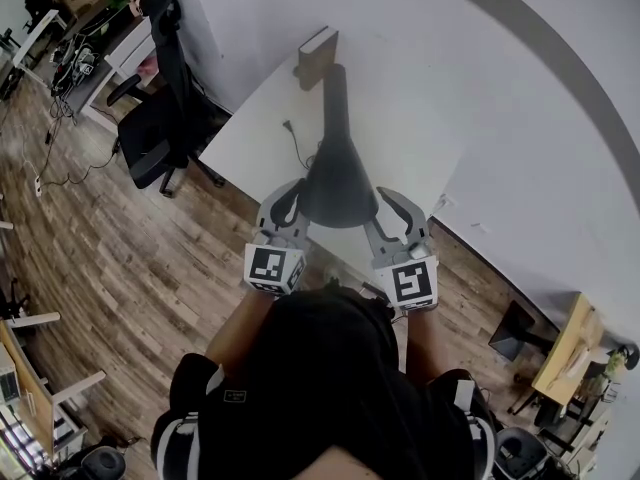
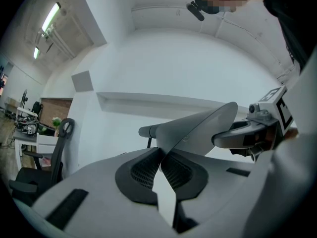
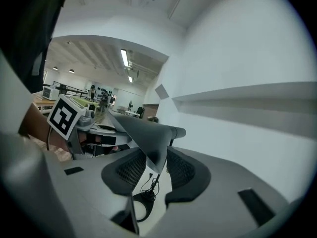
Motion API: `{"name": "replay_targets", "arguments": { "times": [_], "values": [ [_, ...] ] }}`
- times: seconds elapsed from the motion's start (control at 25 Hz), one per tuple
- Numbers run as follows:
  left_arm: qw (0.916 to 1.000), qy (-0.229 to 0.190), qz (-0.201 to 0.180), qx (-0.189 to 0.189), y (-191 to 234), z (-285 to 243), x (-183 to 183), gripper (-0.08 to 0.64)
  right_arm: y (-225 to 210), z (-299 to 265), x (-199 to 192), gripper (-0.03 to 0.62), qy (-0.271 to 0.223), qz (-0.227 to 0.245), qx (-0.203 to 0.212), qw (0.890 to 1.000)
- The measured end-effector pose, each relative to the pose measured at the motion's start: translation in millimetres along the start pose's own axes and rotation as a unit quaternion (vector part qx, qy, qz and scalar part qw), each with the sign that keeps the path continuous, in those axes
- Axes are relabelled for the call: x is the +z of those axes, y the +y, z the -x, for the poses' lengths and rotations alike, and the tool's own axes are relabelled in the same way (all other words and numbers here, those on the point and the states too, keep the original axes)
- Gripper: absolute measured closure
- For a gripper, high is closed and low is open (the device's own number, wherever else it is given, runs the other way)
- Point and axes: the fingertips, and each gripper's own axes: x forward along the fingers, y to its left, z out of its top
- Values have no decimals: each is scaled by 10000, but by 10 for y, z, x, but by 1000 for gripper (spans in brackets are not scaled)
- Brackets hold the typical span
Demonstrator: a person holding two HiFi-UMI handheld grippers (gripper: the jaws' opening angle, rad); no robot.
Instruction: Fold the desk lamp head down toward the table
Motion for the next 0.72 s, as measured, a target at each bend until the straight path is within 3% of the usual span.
{"name": "replay_targets", "arguments": {
  "times": [0.2, 0.72],
  "values": [
    [10000, 15, -12, -36, 12, -20, -11, 523, 51, -38, 86, 446, 105, 734, 56, 9972],
    [9999, 40, -73, -90, -10, 6, 12, 523, 83, -42, 188, 494, 1, 1038, -3, 9946]
  ]
}}
